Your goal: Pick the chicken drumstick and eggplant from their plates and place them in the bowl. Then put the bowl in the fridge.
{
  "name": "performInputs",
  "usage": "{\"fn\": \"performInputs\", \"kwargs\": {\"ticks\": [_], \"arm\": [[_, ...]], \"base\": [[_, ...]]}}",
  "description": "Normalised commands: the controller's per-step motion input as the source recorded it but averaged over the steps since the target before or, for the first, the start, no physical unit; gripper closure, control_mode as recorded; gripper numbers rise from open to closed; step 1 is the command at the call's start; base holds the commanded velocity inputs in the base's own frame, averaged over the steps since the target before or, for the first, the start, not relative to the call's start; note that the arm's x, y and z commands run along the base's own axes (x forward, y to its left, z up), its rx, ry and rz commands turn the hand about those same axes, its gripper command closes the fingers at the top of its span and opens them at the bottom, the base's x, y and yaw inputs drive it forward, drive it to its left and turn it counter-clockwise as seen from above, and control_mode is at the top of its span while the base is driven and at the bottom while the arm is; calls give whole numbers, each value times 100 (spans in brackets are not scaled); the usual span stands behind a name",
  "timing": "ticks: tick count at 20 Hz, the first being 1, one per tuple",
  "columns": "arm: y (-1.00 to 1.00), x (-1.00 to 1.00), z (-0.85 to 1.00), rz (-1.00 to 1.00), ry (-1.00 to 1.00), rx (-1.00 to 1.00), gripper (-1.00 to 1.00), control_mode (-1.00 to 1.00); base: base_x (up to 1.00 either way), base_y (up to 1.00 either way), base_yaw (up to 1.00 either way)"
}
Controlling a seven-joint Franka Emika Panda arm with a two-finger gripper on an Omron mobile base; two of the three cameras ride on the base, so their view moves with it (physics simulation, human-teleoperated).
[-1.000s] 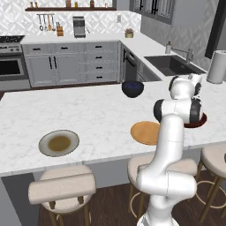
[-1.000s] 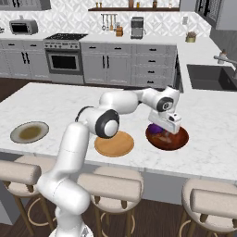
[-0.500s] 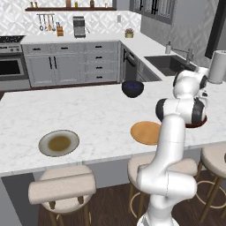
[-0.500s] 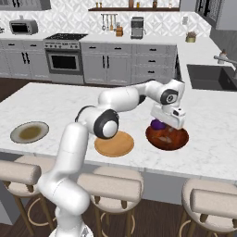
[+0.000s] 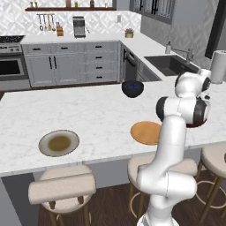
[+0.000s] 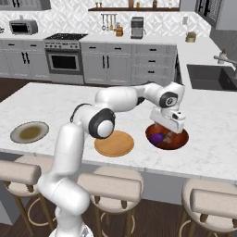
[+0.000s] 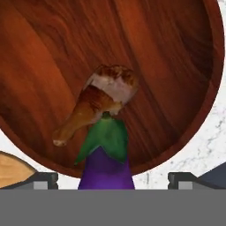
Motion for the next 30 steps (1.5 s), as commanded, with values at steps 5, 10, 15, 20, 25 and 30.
{"fn": "performInputs", "kwargs": {"ticks": [5,10,15,20,25,30], "arm": [[9,0,4,-3,0,-2,-100,-100],[-19,-59,32,-10,0,0,-100,-100],[-53,-64,25,-18,0,0,-100,-100],[0,-21,-13,-21,-2,0,-100,-100],[-4,38,-21,-26,-2,1,-100,-100],[-17,30,-36,-15,0,1,-100,-100]], "base": [[0,0,0],[0,0,0],[0,0,0],[0,0,0],[0,0,0],[0,0,0]]}}
